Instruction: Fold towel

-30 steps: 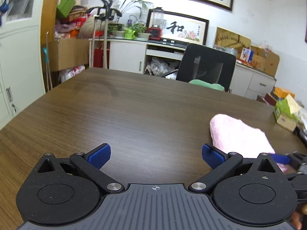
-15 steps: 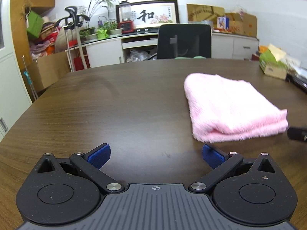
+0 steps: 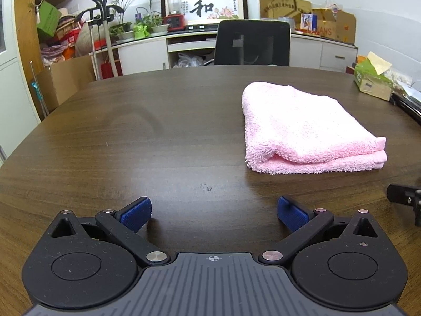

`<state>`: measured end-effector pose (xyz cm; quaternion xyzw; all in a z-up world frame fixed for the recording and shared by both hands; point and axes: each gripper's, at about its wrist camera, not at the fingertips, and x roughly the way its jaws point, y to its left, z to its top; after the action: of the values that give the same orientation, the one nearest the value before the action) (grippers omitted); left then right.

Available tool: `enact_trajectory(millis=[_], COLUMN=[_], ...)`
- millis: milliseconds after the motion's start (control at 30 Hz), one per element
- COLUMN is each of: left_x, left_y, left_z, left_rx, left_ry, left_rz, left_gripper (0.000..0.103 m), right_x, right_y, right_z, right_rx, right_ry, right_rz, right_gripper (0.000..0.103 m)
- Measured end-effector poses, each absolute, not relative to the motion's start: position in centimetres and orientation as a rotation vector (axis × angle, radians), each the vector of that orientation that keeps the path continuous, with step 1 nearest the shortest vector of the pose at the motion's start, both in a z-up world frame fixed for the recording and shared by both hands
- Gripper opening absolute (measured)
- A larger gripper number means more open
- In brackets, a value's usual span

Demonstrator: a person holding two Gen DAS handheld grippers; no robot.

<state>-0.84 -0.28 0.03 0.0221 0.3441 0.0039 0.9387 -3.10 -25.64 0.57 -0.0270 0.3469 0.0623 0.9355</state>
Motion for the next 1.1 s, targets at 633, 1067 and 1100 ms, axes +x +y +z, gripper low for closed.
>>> enact_trajectory(millis=[633, 1067, 1100], left_x=[-1.51, -1.46, -1.45], left_y=[-0.53, -0.46, -0.43], left_z=[-0.12, -0.08, -0.08], left_rx=[0.021, 0.023, 0.023], left_ry=[0.712, 0.712, 0.712], left_rz=[-0.008, -0.009, -0.009], left_gripper=[0.103, 0.103, 0.103], right_x=[-3.53, -3.57, -3.58], right_y=[-25.49, -25.31, -25.32], right_z=[0.7, 0.76, 0.76], right_rx=[-0.032, -0.033, -0.033], right_ry=[0.72, 0.72, 0.72], right_rz=[0.142, 0.147, 0.147], right_gripper=[0.103, 0.103, 0.103])
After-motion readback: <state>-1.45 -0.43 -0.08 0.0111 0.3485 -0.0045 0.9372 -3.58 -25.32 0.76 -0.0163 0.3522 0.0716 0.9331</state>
